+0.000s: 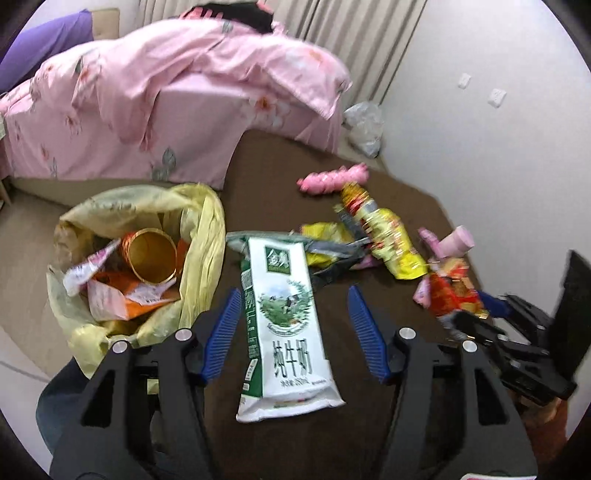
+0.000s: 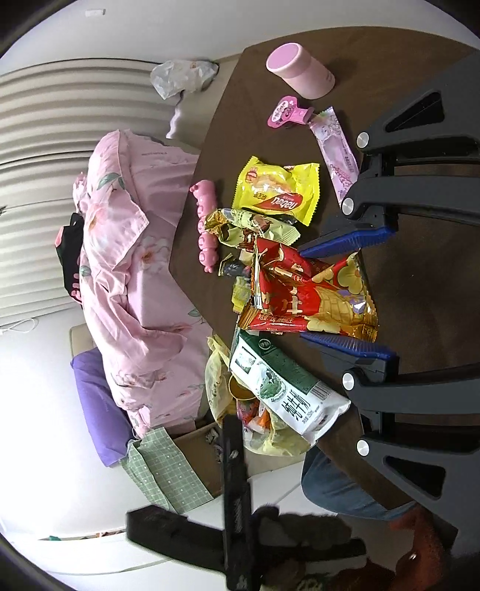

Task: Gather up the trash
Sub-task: 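Carry the carton and red chip bag over the yellow trash bag and open both tools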

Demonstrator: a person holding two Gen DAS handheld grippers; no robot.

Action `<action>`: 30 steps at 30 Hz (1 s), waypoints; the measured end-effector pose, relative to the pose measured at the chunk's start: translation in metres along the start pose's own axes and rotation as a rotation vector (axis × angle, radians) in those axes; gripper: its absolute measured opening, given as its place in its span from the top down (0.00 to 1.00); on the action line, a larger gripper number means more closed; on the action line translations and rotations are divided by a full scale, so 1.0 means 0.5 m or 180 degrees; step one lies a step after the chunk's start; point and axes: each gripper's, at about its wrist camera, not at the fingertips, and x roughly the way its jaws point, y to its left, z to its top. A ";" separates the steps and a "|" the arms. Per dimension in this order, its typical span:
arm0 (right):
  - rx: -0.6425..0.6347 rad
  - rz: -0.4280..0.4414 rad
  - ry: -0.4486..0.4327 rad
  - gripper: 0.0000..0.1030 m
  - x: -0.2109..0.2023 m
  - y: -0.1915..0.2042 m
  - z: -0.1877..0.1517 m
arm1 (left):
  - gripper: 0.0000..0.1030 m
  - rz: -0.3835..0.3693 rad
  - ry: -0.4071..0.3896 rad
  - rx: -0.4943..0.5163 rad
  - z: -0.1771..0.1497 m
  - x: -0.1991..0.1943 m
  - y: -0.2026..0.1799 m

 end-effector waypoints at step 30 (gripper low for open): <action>-0.0126 0.0047 -0.0086 0.62 0.024 0.017 0.043 | 0.50 0.0134 -0.1114 -0.0173 0.063 -0.136 0.078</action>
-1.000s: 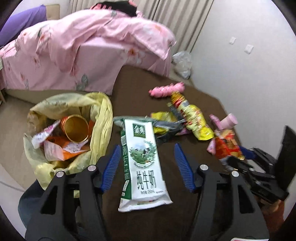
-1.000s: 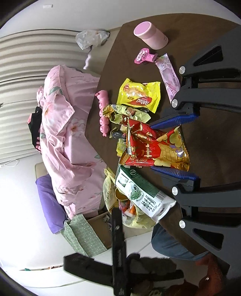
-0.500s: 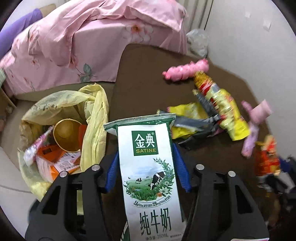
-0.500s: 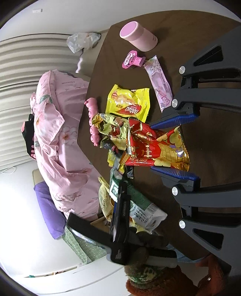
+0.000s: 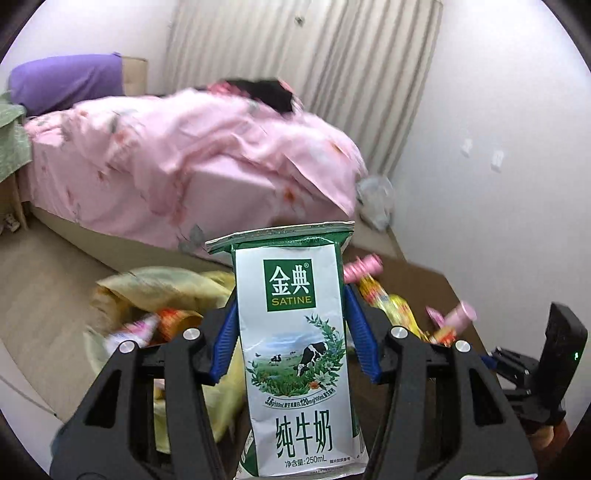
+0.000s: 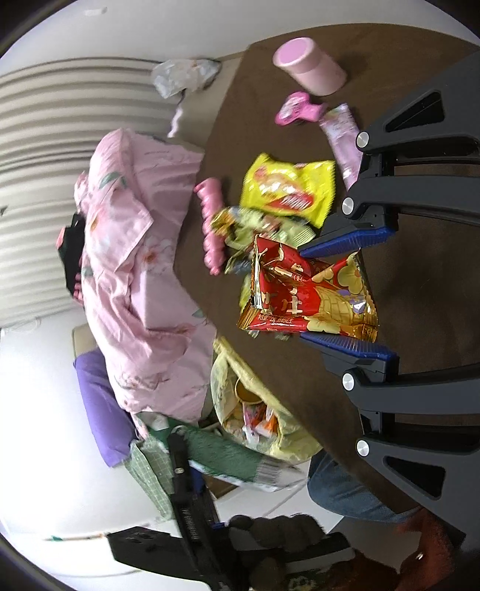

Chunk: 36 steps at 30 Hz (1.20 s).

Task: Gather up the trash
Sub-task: 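Carry the carton and red chip bag over the yellow trash bag and open both tools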

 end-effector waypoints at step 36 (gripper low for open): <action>-0.0797 0.0744 0.0631 0.62 0.489 0.245 0.220 | 0.50 0.0308 0.0285 -0.0992 -0.119 0.178 0.383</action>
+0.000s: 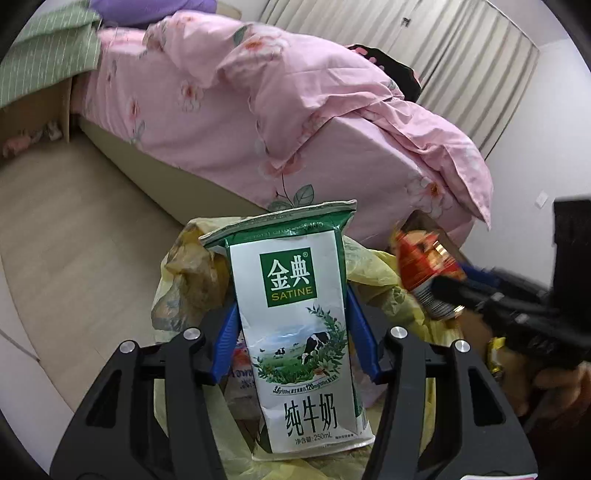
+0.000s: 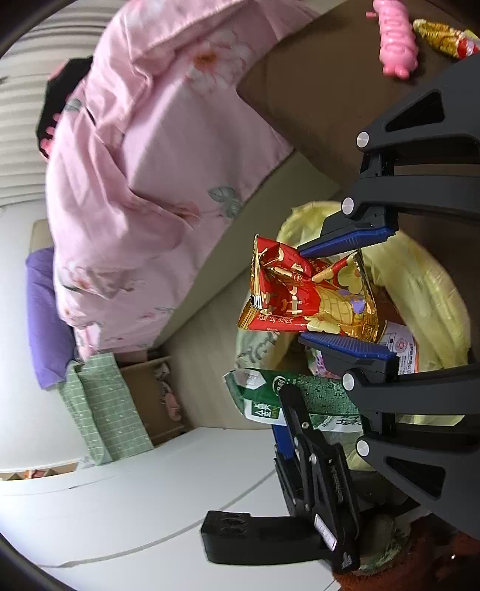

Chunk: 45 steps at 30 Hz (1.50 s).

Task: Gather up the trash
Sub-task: 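Carry the carton and red chip bag over the yellow trash bag and open both tools, then reach back to the table and grasp the pink lollipop with the left tool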

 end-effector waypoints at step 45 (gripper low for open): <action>0.1753 -0.1793 -0.0403 0.34 -0.525 -0.288 -0.578 | 0.18 -0.1091 0.0742 0.1711 -0.216 0.017 -0.613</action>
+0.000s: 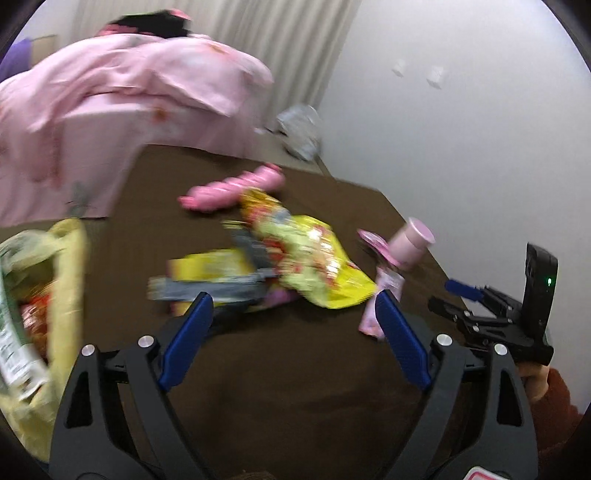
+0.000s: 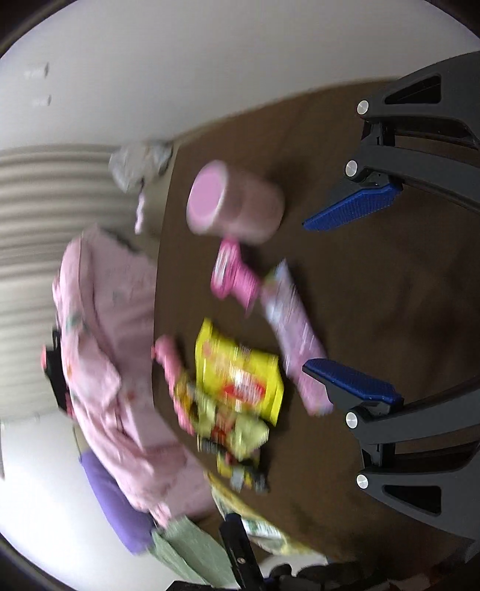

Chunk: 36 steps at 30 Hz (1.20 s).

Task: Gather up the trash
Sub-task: 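Reach back to the table and grasp the pink lollipop with the left tool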

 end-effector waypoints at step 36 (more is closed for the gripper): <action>0.0274 -0.0029 -0.0138 0.79 0.043 -0.012 0.055 | 0.31 -0.0091 0.0012 0.0396 -0.001 0.033 -0.043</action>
